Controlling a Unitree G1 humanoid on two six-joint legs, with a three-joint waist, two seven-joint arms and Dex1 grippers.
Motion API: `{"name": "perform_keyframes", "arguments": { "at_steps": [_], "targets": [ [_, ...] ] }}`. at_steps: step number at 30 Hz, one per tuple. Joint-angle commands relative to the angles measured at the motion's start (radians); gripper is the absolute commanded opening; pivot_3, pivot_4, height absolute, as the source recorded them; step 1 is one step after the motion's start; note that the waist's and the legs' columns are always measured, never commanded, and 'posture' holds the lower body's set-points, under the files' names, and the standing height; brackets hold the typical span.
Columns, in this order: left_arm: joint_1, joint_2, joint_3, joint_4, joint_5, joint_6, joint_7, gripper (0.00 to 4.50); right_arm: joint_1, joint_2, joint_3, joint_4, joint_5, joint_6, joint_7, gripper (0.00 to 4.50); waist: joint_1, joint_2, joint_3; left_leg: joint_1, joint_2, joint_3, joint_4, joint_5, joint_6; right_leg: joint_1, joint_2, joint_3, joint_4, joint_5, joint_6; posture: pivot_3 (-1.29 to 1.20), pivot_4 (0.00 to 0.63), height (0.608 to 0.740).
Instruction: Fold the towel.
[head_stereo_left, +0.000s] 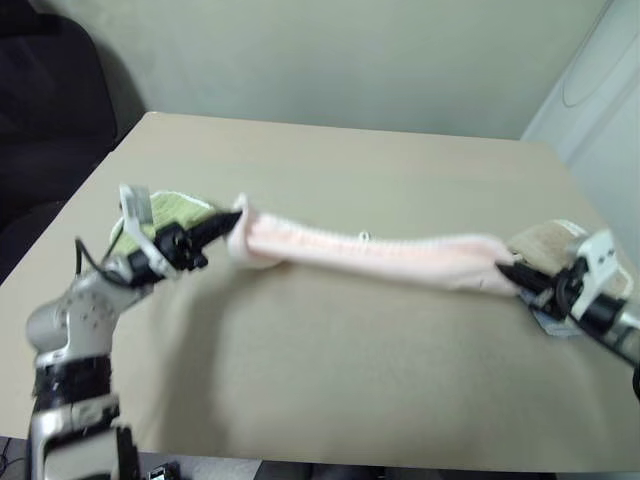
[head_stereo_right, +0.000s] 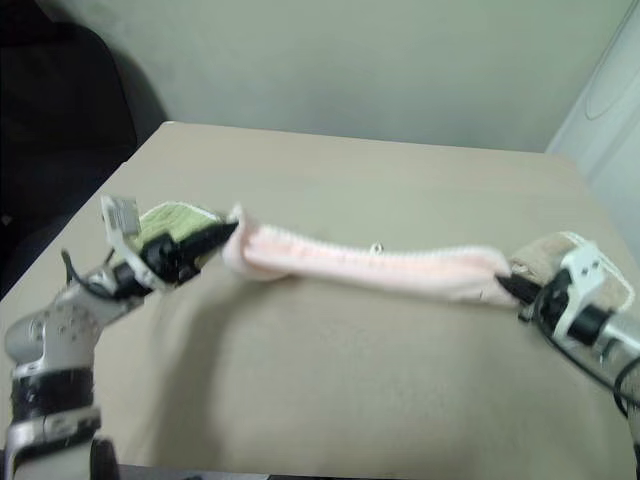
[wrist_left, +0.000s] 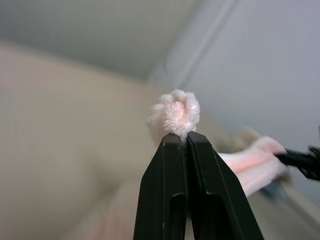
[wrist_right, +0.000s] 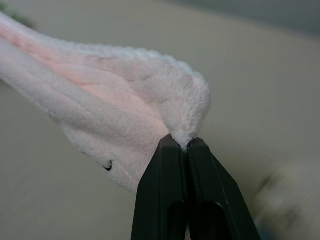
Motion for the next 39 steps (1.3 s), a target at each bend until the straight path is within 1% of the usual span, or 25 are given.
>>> {"name": "perform_keyframes", "arguments": {
  "at_steps": [1,4,8,10,12,13,14,17,19,20,21,24,27,29,32,34,36,39],
  "targets": [
    [0.107,0.042,0.045,-0.156,-0.077,0.068,-0.021,0.00,0.097,-0.012,-0.037,-0.108,0.054,0.010,0.045,0.02,0.000,0.000,0.001,-0.001,0.000,0.000,0.001,0.000,0.000,-0.001,0.000,0.000,0.001,-0.006,-0.002,0.00,0.150,0.740],
    [0.186,0.046,0.057,-0.188,-0.098,0.089,-0.003,0.00,0.148,-0.031,-0.015,-0.112,0.042,0.008,0.061,0.02,-0.001,0.001,0.001,-0.008,0.000,0.000,0.001,0.000,0.000,-0.007,0.000,0.001,0.001,-0.014,-0.007,0.00,0.150,0.740],
    [0.249,0.054,0.043,-0.202,-0.070,0.075,0.001,0.00,0.176,-0.072,0.033,-0.096,-0.019,-0.022,0.080,0.02,-0.001,0.001,0.000,-0.010,0.000,0.000,0.002,0.000,0.000,-0.009,-0.001,0.002,0.001,-0.014,-0.007,0.00,0.150,0.740],
    [0.260,0.058,0.040,-0.204,-0.064,0.069,0.004,0.00,0.180,-0.083,0.040,-0.089,-0.021,-0.022,0.090,0.02,-0.001,0.000,0.000,-0.010,0.000,0.000,0.002,0.000,0.000,-0.010,-0.001,0.002,0.003,-0.014,-0.008,0.00,0.150,0.740],
    [0.264,0.061,0.035,-0.201,-0.042,0.050,0.008,0.00,0.196,-0.102,0.056,-0.075,-0.054,-0.037,0.101,0.02,0.000,-0.001,-0.001,-0.009,-0.001,0.000,0.003,0.000,0.000,-0.010,-0.001,0.002,0.007,-0.010,-0.014,0.00,0.150,0.740],
    [0.258,0.058,0.033,-0.186,-0.020,0.033,0.018,0.00,0.204,-0.112,0.069,-0.061,-0.083,-0.055,0.102,0.02,0.000,-0.001,-0.003,-0.008,-0.001,0.000,0.003,0.000,0.001,-0.010,-0.001,0.002,0.010,-0.006,-0.021,0.00,0.150,0.740],
    [0.249,0.056,0.033,-0.166,-0.001,0.023,0.028,0.00,0.207,-0.116,0.074,-0.048,-0.095,-0.060,0.101,0.02,0.000,-0.003,-0.005,-0.007,-0.001,0.000,0.003,-0.001,0.001,-0.010,-0.001,0.002,0.012,-0.005,-0.023,0.00,0.150,0.740],
    [0.236,0.065,0.031,-0.120,0.036,0.004,0.017,0.00,0.202,-0.116,0.070,-0.025,-0.096,-0.066,0.107,0.02,0.000,-0.004,-0.009,-0.002,0.000,0.000,0.001,-0.004,-0.001,-0.009,-0.001,0.001,0.016,-0.005,-0.022,0.00,0.150,0.740],
    [0.251,0.089,0.007,-0.111,0.075,-0.016,-0.023,0.00,0.203,-0.119,0.065,-0.024,-0.091,-0.065,0.118,0.02,-0.001,-0.003,-0.008,0.001,0.000,0.000,-0.001,-0.005,-0.002,-0.007,0.000,0.001,0.017,-0.006,-0.020,0.00,0.150,0.740],
    [0.258,0.100,-0.005,-0.108,0.092,-0.026,-0.040,0.00,0.203,-0.120,0.061,-0.027,-0.082,-0.059,0.123,0.02,-0.001,-0.003,-0.008,0.002,0.000,0.000,-0.001,-0.005,-0.002,-0.007,0.000,0.001,0.017,-0.010,-0.014,0.00,0.150,0.740],
    [0.260,0.106,-0.018,-0.103,0.110,-0.037,-0.053,0.00,0.202,-0.120,0.058,-0.031,-0.069,-0.051,0.131,0.23,-0.002,-0.003,-0.008,0.002,0.001,0.000,-0.001,-0.005,-0.002,-0.007,0.001,0.001,0.017,-0.012,-0.011,0.00,0.150,0.740],
    [0.250,0.102,-0.035,-0.096,0.126,-0.047,-0.064,0.00,0.218,-0.119,0.062,-0.079,-0.024,-0.019,0.154,0.99,-0.003,-0.002,-0.007,0.002,0.000,0.000,0.000,-0.004,-0.003,-0.007,0.001,0.002,0.016,-0.014,-0.012,0.00,0.150,0.740],
    [0.246,0.092,-0.049,-0.112,0.129,-0.047,-0.069,0.00,0.244,-0.107,0.088,-0.170,0.017,0.011,0.150,2.07,-0.003,-0.001,-0.006,0.001,0.001,0.000,0.001,-0.004,-0.003,-0.008,0.001,0.002,0.016,-0.016,-0.012,0.00,0.150,0.740],
    [0.251,0.088,-0.059,-0.126,0.130,-0.049,-0.068,0.00,0.273,-0.108,0.102,-0.217,0.032,0.021,0.157,2.07,-0.003,-0.001,-0.006,0.000,0.000,0.000,0.001,-0.004,-0.003,-0.008,0.001,0.002,0.016,-0.016,-0.012,0.00,0.150,0.740],
    [0.262,0.085,-0.065,-0.142,0.127,-0.050,-0.067,0.00,0.297,-0.113,0.086,-0.211,0.023,0.008,0.161,2.07,-0.003,-0.001,-0.007,0.000,0.001,0.000,0.001,-0.004,-0.003,-0.008,0.001,0.002,0.017,-0.016,-0.012,0.00,0.150,0.740],
    [0.266,0.086,-0.065,-0.145,0.125,-0.049,-0.068,0.00,0.275,-0.110,0.036,-0.180,0.063,0.022,0.159,2.07,-0.005,-0.002,-0.007,0.000,0.001,0.000,0.001,-0.004,-0.003,-0.008,0.001,0.002,0.016,-0.016,-0.012,0.00,0.150,0.740],
    [0.267,0.087,-0.065,-0.146,0.125,-0.048,-0.069,0.00,0.271,-0.128,-0.013,-0.159,0.092,0.027,0.189,2.07,-0.007,-0.002,-0.007,0.000,0.000,0.001,0.001,-0.004,-0.003,-0.008,0.000,0.002,0.016,-0.016,-0.012,0.00,0.150,0.740],
    [0.264,0.085,-0.069,-0.146,0.125,-0.047,-0.067,0.00,0.274,-0.155,-0.048,-0.140,0.089,0.023,0.219,2.07,-0.008,-0.002,-0.007,0.000,0.000,0.001,0.001,-0.004,-0.003,-0.009,0.000,0.003,0.016,-0.016,-0.012,0.00,0.150,0.740]
  ]
}}
